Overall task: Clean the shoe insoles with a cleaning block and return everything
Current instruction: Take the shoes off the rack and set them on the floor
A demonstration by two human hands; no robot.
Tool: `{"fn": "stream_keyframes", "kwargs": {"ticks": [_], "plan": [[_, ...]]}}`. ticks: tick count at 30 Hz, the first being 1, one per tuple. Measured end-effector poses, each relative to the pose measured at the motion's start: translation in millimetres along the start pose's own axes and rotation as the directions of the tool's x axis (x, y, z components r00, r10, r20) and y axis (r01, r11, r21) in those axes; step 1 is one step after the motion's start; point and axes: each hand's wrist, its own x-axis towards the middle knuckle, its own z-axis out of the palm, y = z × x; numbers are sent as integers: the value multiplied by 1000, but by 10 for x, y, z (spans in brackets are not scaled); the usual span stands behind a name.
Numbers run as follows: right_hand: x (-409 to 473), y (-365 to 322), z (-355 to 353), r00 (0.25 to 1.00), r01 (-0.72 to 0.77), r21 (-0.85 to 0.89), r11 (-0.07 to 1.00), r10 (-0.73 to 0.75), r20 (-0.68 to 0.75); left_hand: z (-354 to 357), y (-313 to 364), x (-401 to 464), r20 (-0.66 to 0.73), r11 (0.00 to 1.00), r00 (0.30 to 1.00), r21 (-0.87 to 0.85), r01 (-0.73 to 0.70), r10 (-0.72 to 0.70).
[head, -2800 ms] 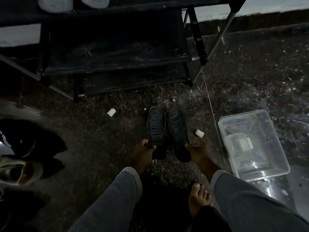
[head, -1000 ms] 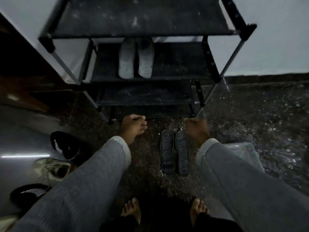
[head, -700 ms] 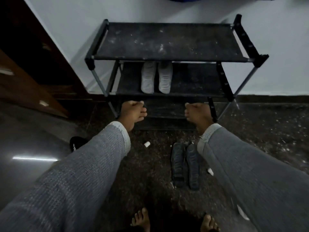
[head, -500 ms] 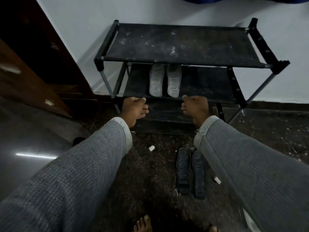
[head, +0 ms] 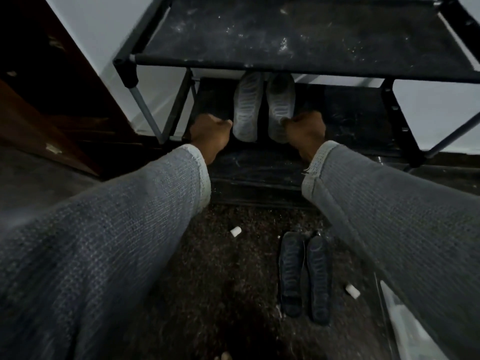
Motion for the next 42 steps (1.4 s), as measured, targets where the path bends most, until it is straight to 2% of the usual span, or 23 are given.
{"fn": "stream_keyframes", "kwargs": {"ticks": [3, 8, 12, 17, 22, 25, 29, 32, 35, 38, 42], "plan": [[123, 68, 55, 999, -16, -14, 1000, 17, 32, 37, 80, 96, 10, 998, 1000, 55, -29, 29], [284, 59, 152, 995, -95, -95, 991, 97, 17, 179, 153, 242, 127, 990, 991, 137, 19, -37], [355, 72, 188, 995, -34, -105, 994, 44, 94, 310, 152, 263, 72, 963, 997, 269, -29, 10], [393, 119, 228, 991, 24, -113, 993, -9, 131, 328, 95, 332, 29, 933, 1000, 360, -7, -3], [412, 116, 179, 992, 7, -79, 997, 3, 127, 270, 74, 347, 68, 980, 997, 196, 17, -31], [361, 117, 84, 986, -26, 46, 999, 18, 167, 194, 68, 260, 74, 997, 997, 75, 20, -26], [210, 183, -117, 963, -179, 225, 958, 124, 238, 118, 29, 41, 88, 996, 995, -63, 59, -54], [6, 266, -290, 948, -223, 276, 935, 142, 286, 42, -9, -218, 100, 983, 993, -165, 81, -65], [-261, 362, -464, 936, -262, 353, 898, 147, 321, -41, -80, -534, 96, 974, 992, -202, 106, -88], [-567, 454, -604, 910, -287, 338, 896, 145, 388, -132, -192, -853, 79, 969, 991, -212, 125, -110], [-1060, 555, -794, 902, -325, 360, 874, 172, 397, -301, -318, -1324, 72, 964, 984, -201, 172, -161]]}}
